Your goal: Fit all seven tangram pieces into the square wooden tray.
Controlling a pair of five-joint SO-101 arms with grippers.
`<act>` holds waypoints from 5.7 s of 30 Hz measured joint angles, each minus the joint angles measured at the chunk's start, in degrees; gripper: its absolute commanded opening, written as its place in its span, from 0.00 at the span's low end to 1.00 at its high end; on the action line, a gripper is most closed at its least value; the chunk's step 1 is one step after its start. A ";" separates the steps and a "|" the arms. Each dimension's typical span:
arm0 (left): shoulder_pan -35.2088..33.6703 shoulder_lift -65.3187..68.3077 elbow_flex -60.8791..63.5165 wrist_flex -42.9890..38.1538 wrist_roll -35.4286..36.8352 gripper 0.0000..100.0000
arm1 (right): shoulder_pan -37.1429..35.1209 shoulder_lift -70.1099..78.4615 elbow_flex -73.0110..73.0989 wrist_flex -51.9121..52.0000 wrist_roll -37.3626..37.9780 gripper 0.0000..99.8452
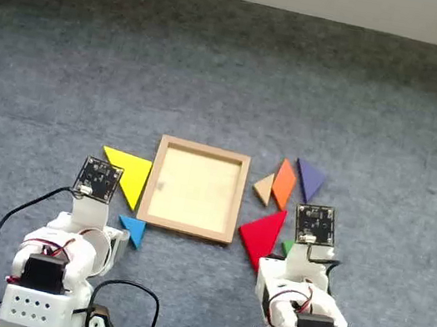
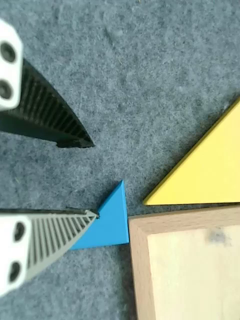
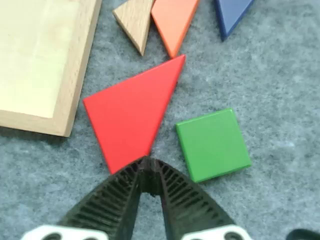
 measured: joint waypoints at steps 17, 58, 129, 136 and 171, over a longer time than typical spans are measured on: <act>0.00 0.00 0.00 0.00 0.00 0.20 | 0.00 0.00 0.00 0.00 0.00 0.00; 0.00 0.00 0.00 0.00 0.00 0.20 | 0.00 0.00 0.00 0.00 0.00 0.00; 0.00 0.00 0.00 0.00 0.00 0.20 | -17.14 95.12 -50.64 -17.76 -30.42 0.31; 0.00 0.00 0.00 0.00 0.00 0.20 | -15.12 96.62 -50.73 -18.20 -30.24 0.31; 0.00 0.00 0.00 0.00 0.00 0.20 | -14.07 96.97 -49.76 -18.29 -30.24 0.20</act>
